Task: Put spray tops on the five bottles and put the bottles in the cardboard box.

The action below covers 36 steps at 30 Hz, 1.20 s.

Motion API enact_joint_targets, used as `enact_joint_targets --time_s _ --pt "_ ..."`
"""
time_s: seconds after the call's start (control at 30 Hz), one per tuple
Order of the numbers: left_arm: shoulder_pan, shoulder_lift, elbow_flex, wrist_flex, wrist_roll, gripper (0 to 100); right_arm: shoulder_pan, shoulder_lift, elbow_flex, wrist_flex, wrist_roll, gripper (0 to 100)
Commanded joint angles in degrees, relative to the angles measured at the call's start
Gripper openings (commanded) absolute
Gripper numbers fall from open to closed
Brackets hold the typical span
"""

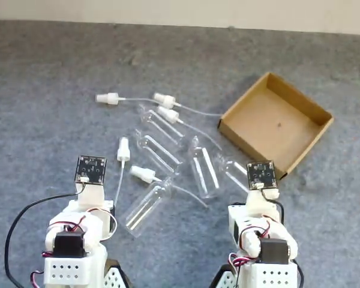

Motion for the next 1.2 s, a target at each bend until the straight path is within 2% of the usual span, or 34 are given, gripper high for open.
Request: enact_joint_targets --time_s 0.0,0.2,0.43,0.63,0.7,0.83,0.93,1.17 --pt "-0.4 -0.48 1.1 0.44 -0.35 1 -0.75 -0.04 7.52 -1.36 0.44 0.5" --pt "-0.31 -0.48 1.1 0.09 -0.26 1 -0.92 -0.04 7.69 -3.03 0.18 0.5" --pt "-0.48 -0.48 1.1 -12.04 -0.26 1 -0.57 -0.04 7.6 -14.9 0.44 0.5" --pt "-0.4 -0.48 1.1 -13.63 -0.53 1 -0.13 -0.04 7.16 -15.87 0.62 1.0" --pt "-0.75 -0.48 1.1 -13.63 -0.53 1 1.8 -0.04 5.41 -15.87 3.25 1.0" --pt "-0.75 -0.48 1.1 -9.93 -0.62 1 7.43 0.13 -2.59 -15.43 14.15 1.0" --pt "-0.75 -0.48 1.1 -8.53 -0.62 1 9.98 0.66 -8.4 -14.02 15.12 1.0" --pt "-0.4 -0.48 1.1 -8.35 -0.62 1 9.98 0.84 -20.62 -5.23 20.92 1.0"
